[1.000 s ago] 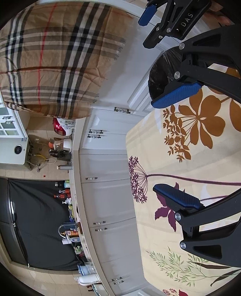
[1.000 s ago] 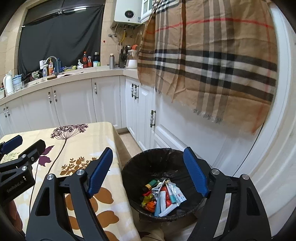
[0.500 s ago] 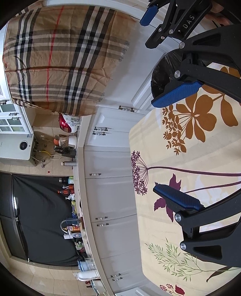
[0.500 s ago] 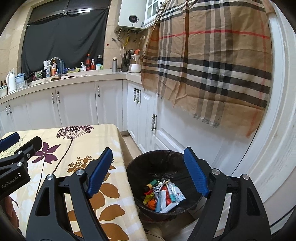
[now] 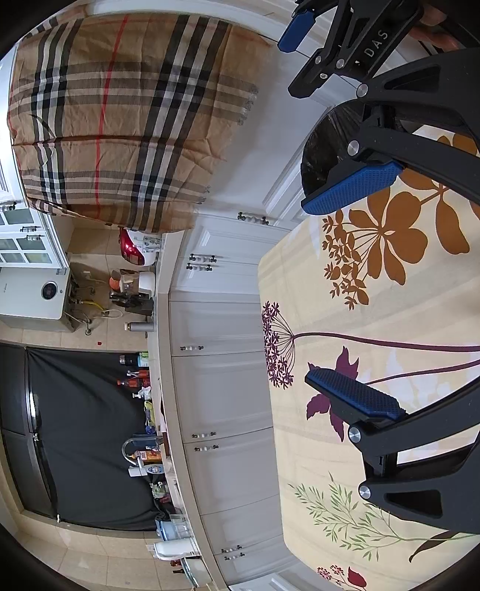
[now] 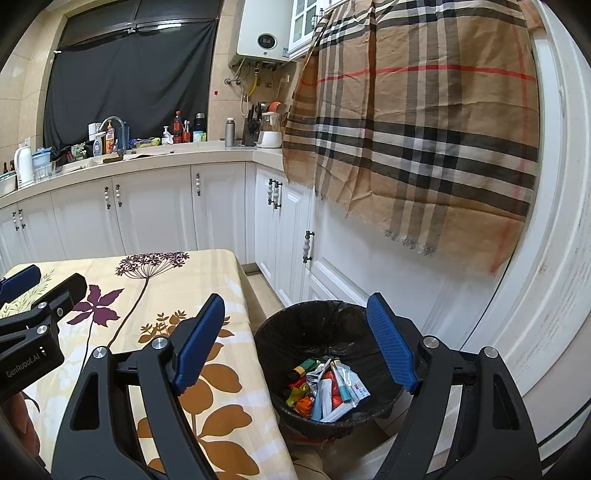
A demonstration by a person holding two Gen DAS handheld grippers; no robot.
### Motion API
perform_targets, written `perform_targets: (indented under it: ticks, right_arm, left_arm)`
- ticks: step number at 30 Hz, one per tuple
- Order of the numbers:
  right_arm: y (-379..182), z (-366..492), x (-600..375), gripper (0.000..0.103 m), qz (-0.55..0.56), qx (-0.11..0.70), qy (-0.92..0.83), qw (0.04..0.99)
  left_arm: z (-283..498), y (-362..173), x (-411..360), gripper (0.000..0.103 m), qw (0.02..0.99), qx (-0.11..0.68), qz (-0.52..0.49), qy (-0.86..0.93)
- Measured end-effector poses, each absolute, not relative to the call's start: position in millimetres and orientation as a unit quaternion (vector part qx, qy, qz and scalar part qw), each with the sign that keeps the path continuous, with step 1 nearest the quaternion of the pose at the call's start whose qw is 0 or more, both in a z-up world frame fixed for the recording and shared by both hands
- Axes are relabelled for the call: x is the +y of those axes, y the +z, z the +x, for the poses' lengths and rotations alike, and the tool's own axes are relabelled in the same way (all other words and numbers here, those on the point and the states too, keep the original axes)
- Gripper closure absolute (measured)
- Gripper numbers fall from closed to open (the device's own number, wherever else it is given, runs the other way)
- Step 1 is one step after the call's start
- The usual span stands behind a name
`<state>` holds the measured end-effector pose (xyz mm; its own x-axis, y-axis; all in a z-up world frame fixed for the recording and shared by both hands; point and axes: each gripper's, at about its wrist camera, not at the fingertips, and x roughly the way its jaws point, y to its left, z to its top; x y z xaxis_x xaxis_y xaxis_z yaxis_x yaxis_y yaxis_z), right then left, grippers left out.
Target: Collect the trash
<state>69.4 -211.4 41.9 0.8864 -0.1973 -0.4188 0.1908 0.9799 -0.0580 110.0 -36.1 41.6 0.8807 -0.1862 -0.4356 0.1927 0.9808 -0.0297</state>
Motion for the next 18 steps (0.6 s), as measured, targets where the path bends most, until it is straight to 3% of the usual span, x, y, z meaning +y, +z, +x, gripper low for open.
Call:
perform_targets:
  ticks: [18]
  right_arm:
    - [41.6,69.3,-211.5,0.026,-0.007,0.216,-0.100,0.971]
  left_arm:
    - [109.8,41.5,-36.3,0.021,0.970,0.223,0.006,-0.097]
